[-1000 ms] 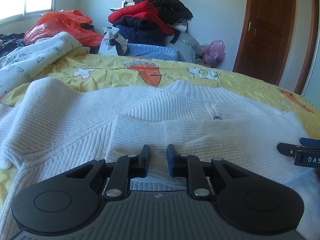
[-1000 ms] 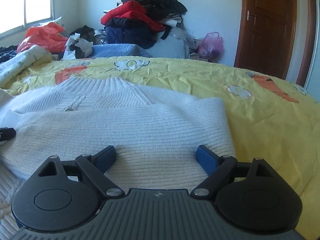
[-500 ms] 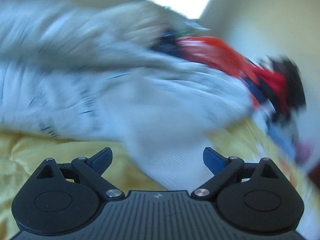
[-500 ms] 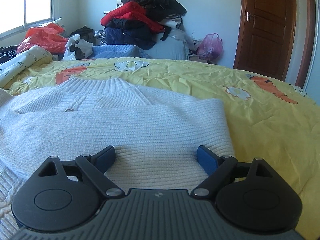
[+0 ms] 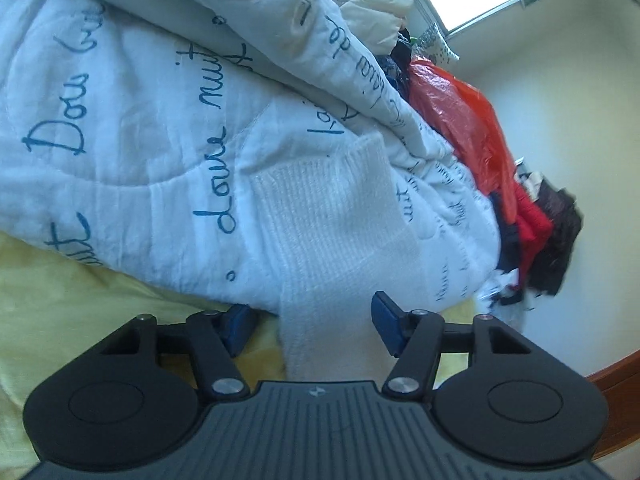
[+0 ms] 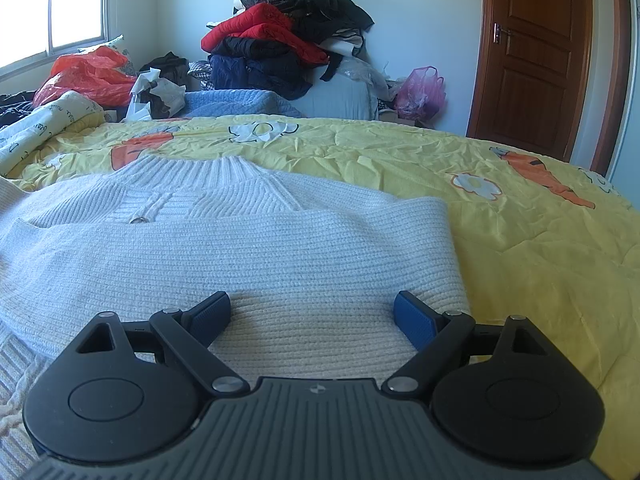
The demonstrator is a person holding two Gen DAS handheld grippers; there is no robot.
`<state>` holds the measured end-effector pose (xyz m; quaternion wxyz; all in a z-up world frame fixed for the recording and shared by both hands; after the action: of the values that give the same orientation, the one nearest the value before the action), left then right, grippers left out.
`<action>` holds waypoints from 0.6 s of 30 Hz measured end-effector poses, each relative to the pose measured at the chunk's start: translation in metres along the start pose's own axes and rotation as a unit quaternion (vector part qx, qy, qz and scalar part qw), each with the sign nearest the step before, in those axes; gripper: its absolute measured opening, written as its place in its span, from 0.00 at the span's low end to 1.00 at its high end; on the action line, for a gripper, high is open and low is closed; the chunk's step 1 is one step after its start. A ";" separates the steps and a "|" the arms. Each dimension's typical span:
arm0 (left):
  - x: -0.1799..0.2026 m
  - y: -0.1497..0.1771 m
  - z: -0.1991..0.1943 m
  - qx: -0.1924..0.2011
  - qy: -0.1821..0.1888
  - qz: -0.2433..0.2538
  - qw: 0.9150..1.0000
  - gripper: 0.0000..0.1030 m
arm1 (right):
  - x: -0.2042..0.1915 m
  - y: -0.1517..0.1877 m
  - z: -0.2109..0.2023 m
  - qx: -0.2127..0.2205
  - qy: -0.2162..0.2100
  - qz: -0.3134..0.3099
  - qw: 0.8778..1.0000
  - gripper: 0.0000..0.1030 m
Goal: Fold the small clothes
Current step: 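Grasp the other sleeve cuff with the left tool and lift it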
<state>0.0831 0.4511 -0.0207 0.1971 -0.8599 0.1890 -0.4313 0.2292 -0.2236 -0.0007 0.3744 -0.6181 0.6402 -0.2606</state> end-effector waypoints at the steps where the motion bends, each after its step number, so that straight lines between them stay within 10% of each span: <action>1: -0.002 0.000 -0.003 -0.004 0.012 -0.015 1.000 0.59 | 0.000 0.000 0.000 0.000 0.000 0.000 1.000 0.87; 8: 0.007 0.003 -0.010 -0.016 0.059 -0.008 0.998 0.59 | 0.000 0.000 -0.001 0.000 -0.004 0.004 1.000 0.87; 10: 0.012 0.001 -0.003 -0.022 0.034 0.010 0.999 0.59 | 0.000 0.000 -0.001 0.000 -0.004 0.004 1.000 0.87; 13: 0.019 0.003 0.007 -0.035 -0.036 0.057 0.997 0.22 | 0.000 0.000 -0.001 0.000 -0.004 0.004 1.000 0.87; 18: 0.042 0.008 0.003 -0.014 -0.099 0.120 0.988 0.14 | 0.000 0.000 -0.001 0.000 -0.004 0.004 1.000 0.87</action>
<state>0.1081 0.4242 0.0015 0.2530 -0.8719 0.2769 -0.3147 0.2287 -0.2242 0.0001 0.3779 -0.6167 0.6412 -0.2564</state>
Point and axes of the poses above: each gripper's, at about its wrist camera, not at the fingertips, and z roughly the way its jaws point, x to its right, y to its underside, the point moved 4 cm from there along z, roughly the way its jaws point, and after that the axes turned 12 degrees about z, right-handed, at the moved point
